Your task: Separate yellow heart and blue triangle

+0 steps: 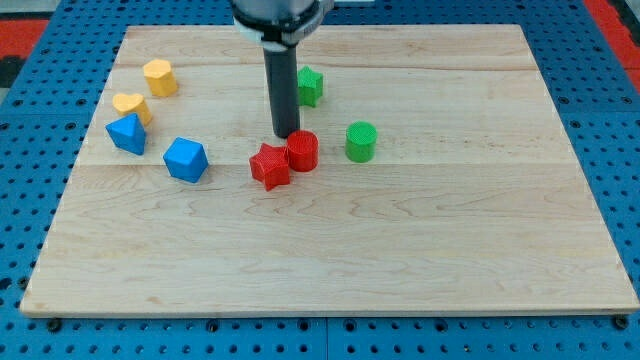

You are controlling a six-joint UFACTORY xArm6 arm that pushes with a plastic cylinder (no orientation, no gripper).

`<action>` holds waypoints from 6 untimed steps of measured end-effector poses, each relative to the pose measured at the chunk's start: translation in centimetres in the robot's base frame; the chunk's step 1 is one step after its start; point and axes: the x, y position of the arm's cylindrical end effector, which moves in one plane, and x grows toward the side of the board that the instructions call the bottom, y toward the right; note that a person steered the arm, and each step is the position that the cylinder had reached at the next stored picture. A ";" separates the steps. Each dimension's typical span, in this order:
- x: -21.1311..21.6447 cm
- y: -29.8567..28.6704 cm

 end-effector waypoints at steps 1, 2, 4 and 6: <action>0.3 2.2; 1.7 7.0; -2.8 -3.1; -3.7 -13.1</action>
